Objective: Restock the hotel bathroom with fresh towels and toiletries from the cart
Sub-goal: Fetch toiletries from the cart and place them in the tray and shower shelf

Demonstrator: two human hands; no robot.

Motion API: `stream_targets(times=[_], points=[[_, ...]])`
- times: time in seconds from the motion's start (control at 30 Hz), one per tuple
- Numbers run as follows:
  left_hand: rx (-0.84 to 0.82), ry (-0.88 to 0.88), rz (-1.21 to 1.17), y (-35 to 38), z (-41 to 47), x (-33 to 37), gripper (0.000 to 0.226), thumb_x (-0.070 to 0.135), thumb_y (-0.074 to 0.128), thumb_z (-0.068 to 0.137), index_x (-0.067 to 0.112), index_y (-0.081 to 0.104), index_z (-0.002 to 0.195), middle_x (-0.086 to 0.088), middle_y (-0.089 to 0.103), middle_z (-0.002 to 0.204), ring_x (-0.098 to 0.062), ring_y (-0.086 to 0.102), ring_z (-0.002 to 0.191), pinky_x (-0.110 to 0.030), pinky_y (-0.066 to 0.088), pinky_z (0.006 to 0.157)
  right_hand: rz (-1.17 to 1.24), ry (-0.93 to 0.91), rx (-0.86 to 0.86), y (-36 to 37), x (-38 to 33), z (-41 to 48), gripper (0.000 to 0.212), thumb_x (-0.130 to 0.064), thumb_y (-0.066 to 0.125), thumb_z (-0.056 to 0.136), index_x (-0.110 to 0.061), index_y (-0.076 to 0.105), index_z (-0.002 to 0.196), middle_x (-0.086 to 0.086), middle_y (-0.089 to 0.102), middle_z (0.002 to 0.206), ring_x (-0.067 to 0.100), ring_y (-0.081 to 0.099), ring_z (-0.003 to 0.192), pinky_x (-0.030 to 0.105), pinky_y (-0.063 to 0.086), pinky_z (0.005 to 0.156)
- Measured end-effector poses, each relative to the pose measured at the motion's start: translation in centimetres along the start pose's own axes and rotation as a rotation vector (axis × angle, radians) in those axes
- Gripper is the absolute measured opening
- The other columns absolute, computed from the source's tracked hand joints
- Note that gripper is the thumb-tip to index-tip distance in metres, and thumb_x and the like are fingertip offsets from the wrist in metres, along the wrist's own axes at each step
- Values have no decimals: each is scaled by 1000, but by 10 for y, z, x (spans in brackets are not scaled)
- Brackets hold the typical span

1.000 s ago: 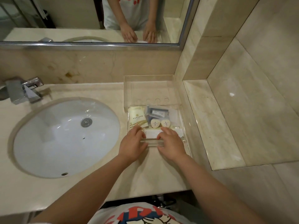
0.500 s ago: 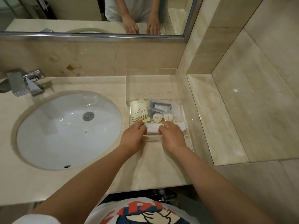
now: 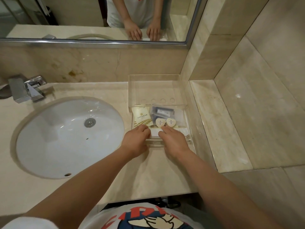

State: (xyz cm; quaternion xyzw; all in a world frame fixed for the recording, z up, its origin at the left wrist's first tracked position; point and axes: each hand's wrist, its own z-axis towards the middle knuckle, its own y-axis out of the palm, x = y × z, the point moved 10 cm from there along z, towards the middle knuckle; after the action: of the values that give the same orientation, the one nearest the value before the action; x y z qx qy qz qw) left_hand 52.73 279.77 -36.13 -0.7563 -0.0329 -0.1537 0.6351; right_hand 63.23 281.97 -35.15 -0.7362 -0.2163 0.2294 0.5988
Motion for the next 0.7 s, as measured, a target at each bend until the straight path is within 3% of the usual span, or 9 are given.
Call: stream_targets(times=[0.13,0.5,0.7], points=[[0,2,1,-3,1,1,36,26,70,72,22,54,104,6,52,124,-18,52,107,-28,45,67,-12,-3,-54,0,0,0,37,-2,61,77,-17,56,110,2,53,131,23,46,124,36,48,75],[-5,-11,-15,-5,-1,2,35,24,70,74,21,53,105,5,52,125,-19,51,110,-28,42,68,-33,-2,-97,-3,-1,2,39,-6,60,84,-18,55,120,1,49,140,22,40,133,36,47,85],[1,-33,-16,-3,-1,1,36,22,71,73,20,53,104,4,53,122,-19,52,106,-27,43,66,-45,-3,-92,-3,-4,1,40,-4,60,84,-17,54,121,3,49,139,23,41,131,36,45,79]])
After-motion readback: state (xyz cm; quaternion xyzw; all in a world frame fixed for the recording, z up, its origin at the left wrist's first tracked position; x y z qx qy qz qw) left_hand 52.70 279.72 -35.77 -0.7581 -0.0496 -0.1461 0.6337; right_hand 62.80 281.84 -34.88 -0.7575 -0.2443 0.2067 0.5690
